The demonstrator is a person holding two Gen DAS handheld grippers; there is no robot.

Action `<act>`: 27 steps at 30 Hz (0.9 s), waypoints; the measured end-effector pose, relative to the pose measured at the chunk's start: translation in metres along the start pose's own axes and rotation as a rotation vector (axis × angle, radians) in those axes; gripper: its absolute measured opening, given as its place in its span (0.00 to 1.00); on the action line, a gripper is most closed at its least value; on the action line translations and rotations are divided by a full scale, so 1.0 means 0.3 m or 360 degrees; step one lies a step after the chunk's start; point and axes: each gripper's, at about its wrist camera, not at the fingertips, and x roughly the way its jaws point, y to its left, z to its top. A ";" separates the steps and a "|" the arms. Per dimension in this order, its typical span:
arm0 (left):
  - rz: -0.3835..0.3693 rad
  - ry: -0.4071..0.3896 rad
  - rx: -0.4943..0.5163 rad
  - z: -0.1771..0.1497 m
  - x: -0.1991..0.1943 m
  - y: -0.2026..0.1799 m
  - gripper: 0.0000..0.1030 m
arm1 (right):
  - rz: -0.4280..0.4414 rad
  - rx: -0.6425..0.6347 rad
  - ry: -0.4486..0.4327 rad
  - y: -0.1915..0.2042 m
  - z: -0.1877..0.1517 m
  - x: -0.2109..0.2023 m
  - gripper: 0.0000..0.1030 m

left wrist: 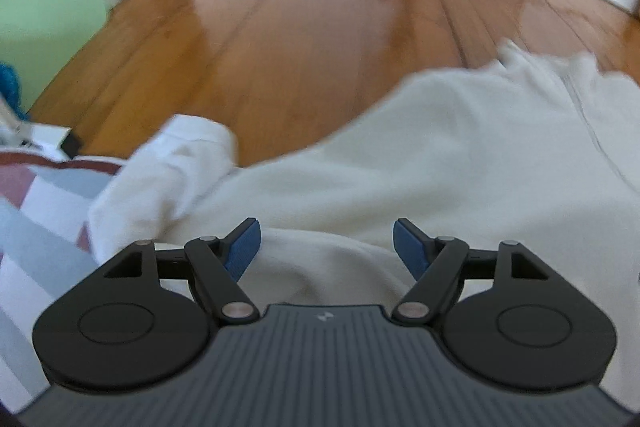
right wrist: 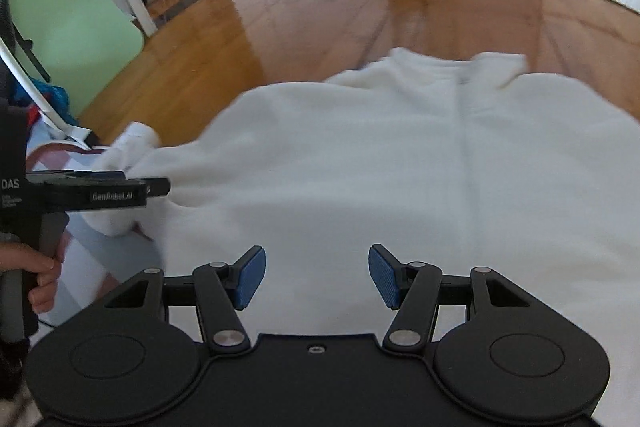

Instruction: Fold clothes

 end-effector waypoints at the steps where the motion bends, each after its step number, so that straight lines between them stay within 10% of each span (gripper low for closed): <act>1: 0.0038 -0.0019 -0.0043 0.004 -0.001 0.040 0.75 | 0.0015 -0.0001 0.0000 0.025 -0.003 0.010 0.61; 7: 0.0198 0.0022 -0.0309 -0.001 0.062 0.316 0.81 | 0.0139 -0.0141 0.0081 0.131 -0.047 0.010 0.61; 14: 0.0103 0.0190 -0.0135 -0.043 0.227 0.389 0.97 | 0.0335 -0.0389 0.0200 0.241 -0.107 0.034 0.61; 15: 0.0086 0.0146 -0.0119 -0.042 0.224 0.395 0.87 | 0.0358 -0.0405 0.0214 0.251 -0.116 0.045 0.61; 16: 0.0060 0.0093 -0.0108 -0.038 0.214 0.403 0.42 | 0.0381 -0.0411 0.0230 0.258 -0.127 0.053 0.61; 17: 0.0056 0.0046 -0.0080 -0.029 0.203 0.412 0.19 | 0.0402 -0.0402 0.0247 0.258 -0.137 0.059 0.61; 18: 0.0051 -0.0004 -0.0069 -0.014 0.183 0.430 0.13 | 0.0418 -0.0382 0.0262 0.254 -0.147 0.064 0.61; 24: -0.0247 -0.0743 -0.0703 -0.051 -0.117 0.706 0.16 | 0.0474 -0.0188 0.0322 0.164 -0.230 0.057 0.61; 27: -0.0331 -0.0625 -0.0975 -0.147 -0.085 0.795 0.49 | 0.0482 -0.0167 0.0333 0.138 -0.265 0.040 0.61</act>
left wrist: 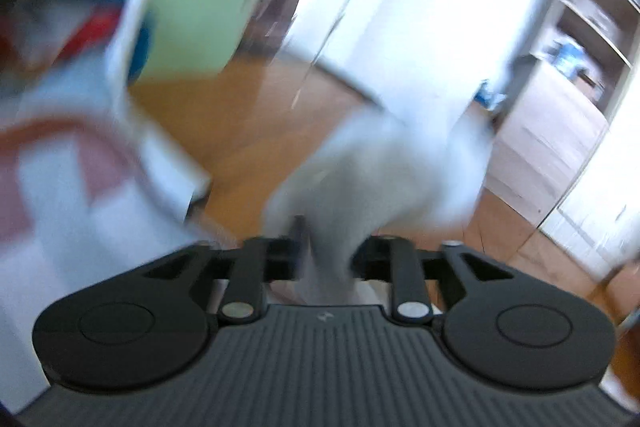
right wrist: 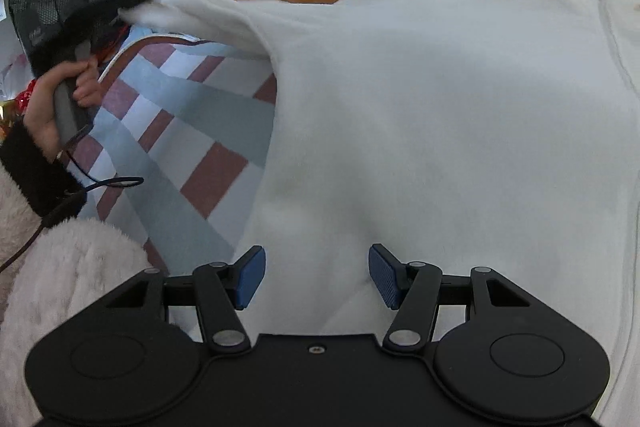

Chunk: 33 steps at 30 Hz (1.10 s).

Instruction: Fold clothes

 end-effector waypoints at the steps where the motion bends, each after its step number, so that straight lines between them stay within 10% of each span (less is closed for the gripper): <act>1: 0.0060 0.0070 -0.0063 -0.032 0.007 0.047 0.50 | -0.0001 -0.0005 0.0003 -0.001 -0.009 -0.002 0.61; 5: 0.0256 0.0313 -0.0300 -0.152 0.024 0.222 0.48 | -0.0014 -0.0022 0.0009 0.008 -0.015 -0.002 0.61; 12: 0.0247 0.0254 -0.0252 -0.111 -0.029 0.217 0.60 | -0.0020 -0.0146 -0.0094 0.089 0.056 -0.017 0.61; 22: 0.0213 0.0294 -0.0547 -0.020 -0.013 0.236 0.72 | -0.0500 -0.0751 -0.0248 0.217 0.325 0.235 0.75; 23: 0.0185 0.0296 -0.0569 -0.026 -0.024 0.238 0.73 | -0.0553 -0.0762 -0.0249 0.209 0.340 0.276 0.67; 24: 0.0166 0.0306 -0.0578 -0.035 -0.035 0.239 0.73 | -0.0538 -0.0766 -0.0252 0.202 0.332 0.279 0.28; 25: 0.0146 0.0319 -0.0590 -0.044 -0.046 0.244 0.73 | -0.0510 -0.0770 -0.0256 0.196 0.319 0.275 0.12; 33: 0.0076 0.0343 -0.0632 -0.129 -0.149 0.282 0.76 | -0.0538 -0.0850 -0.0284 0.174 0.100 0.108 0.14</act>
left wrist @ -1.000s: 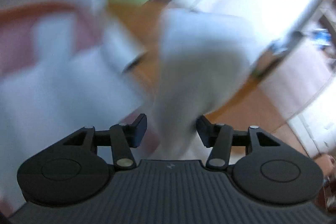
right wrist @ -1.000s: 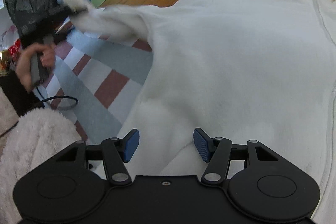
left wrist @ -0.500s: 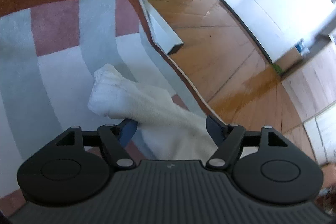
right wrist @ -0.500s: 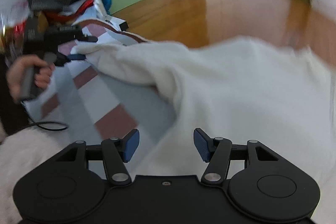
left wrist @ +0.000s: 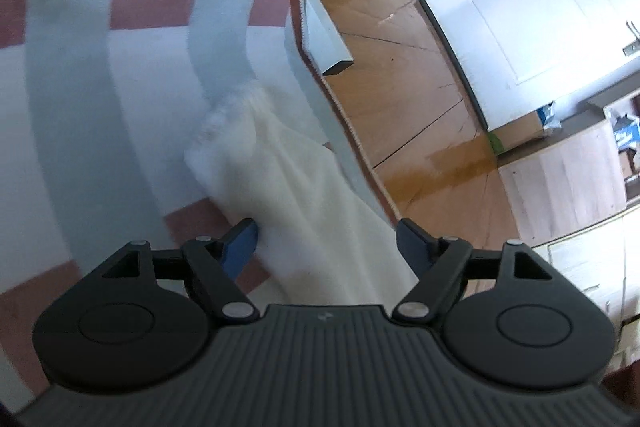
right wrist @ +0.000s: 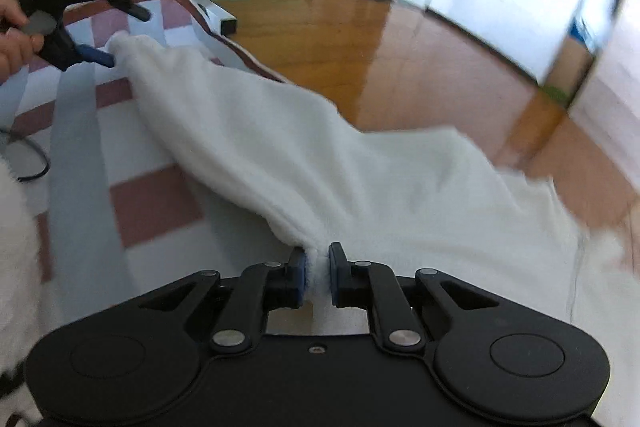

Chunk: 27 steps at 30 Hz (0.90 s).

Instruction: Fold clothes

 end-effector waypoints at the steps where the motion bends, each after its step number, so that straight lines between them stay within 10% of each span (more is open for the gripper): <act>1: 0.0014 0.0007 0.0006 -0.011 0.000 0.006 0.76 | 0.0023 0.0042 0.0014 -0.010 -0.014 0.005 0.15; 6: 0.0087 0.0116 -0.0007 -0.044 0.053 0.011 0.77 | 0.0107 0.0173 0.0010 -0.032 -0.016 0.005 0.29; 11: 0.0057 0.0073 0.0137 -0.030 0.139 -0.046 0.94 | 0.0355 0.0737 -0.0157 -0.156 -0.080 -0.124 0.40; 12: 0.0015 0.0083 0.0213 -0.023 0.167 -0.063 0.77 | 0.0258 0.0817 -0.0159 -0.180 -0.100 -0.158 0.41; 13: -0.0018 0.0105 0.0342 -0.020 0.202 -0.081 0.17 | 0.0140 0.0890 -0.0157 -0.202 -0.120 -0.195 0.41; 14: 0.0001 0.0115 0.0446 -0.017 0.233 -0.099 0.08 | 0.0067 0.0930 -0.0162 -0.221 -0.142 -0.226 0.41; 17: -0.0002 0.0013 0.0566 0.030 0.220 -0.156 0.07 | -0.0059 0.0919 -0.0113 -0.257 -0.212 -0.291 0.41; 21: -0.0094 -0.0494 0.0560 0.146 0.039 -0.227 0.07 | -0.0047 0.0846 0.0005 -0.264 -0.288 -0.328 0.41; 27: 0.0101 -0.0355 0.0680 0.119 0.184 -0.238 0.07 | 0.0322 0.0921 0.0161 -0.218 -0.358 -0.282 0.41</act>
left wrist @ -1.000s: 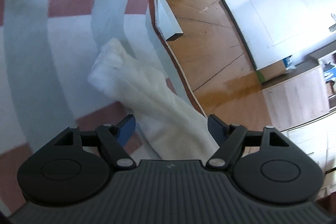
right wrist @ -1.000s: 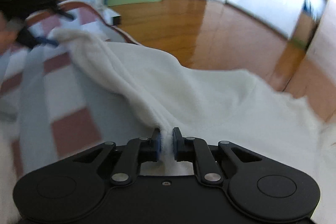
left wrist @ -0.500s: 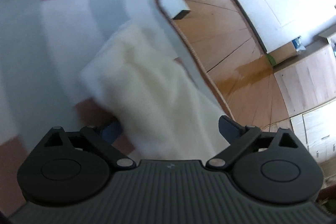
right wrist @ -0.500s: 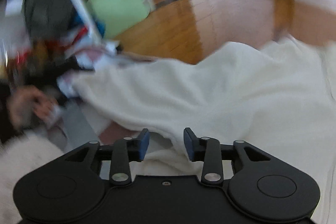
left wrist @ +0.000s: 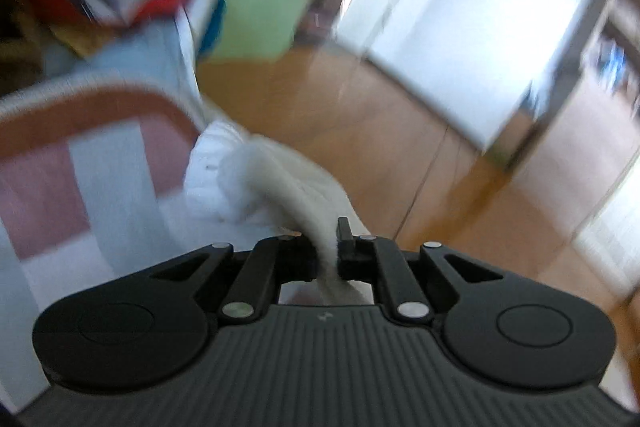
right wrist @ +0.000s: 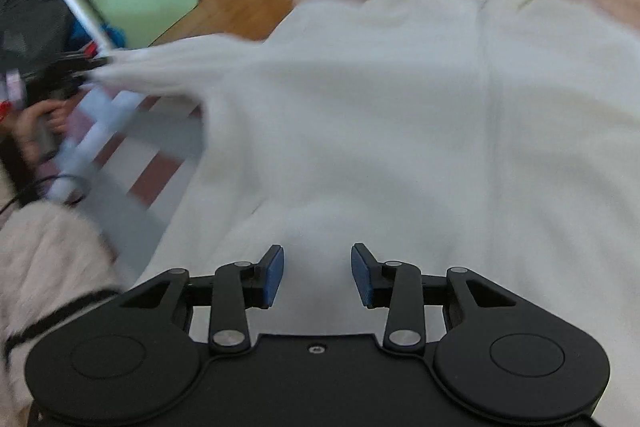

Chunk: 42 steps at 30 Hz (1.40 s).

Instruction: Fold clothes

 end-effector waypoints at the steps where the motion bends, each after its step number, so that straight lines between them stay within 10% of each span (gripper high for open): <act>1: 0.0025 0.0050 0.0031 -0.019 0.024 -0.008 0.07 | 0.0025 -0.0023 0.0031 0.013 -0.004 0.011 0.41; 11: 0.0086 0.0035 0.0303 0.049 -0.095 -0.250 0.07 | -0.0175 -0.0713 0.0369 0.232 -0.094 0.055 0.44; 22: -0.1066 0.0276 0.0480 -0.127 -0.316 -1.086 0.09 | -0.0084 0.0049 -0.0202 -0.044 0.034 -0.160 0.44; 23: -0.1166 0.0360 0.0508 -0.188 -0.308 -1.160 0.14 | -0.0104 0.0093 -0.0245 -0.068 0.043 -0.180 0.44; 25: -0.1361 0.0631 0.0509 -0.304 -0.251 -1.284 0.74 | -0.0192 0.0140 -0.0284 -0.115 0.045 -0.199 0.45; 28: -0.1594 0.0949 0.0387 -0.461 -0.180 -1.325 0.87 | -0.0338 0.0208 -0.0287 -0.195 0.037 -0.226 0.45; 32: -0.1348 0.0996 0.0521 -0.522 -0.121 -1.224 0.86 | -0.0400 0.0288 -0.0284 -0.268 0.005 -0.296 0.45; 37: -0.0586 0.0727 0.0834 -0.451 -0.052 -1.097 0.85 | -0.0382 0.0413 -0.0324 -0.347 0.016 -0.338 0.46; 42: -0.0449 0.0596 0.0602 -0.340 0.053 -0.982 0.85 | -0.0242 0.0578 -0.0466 -0.438 0.135 -0.319 0.69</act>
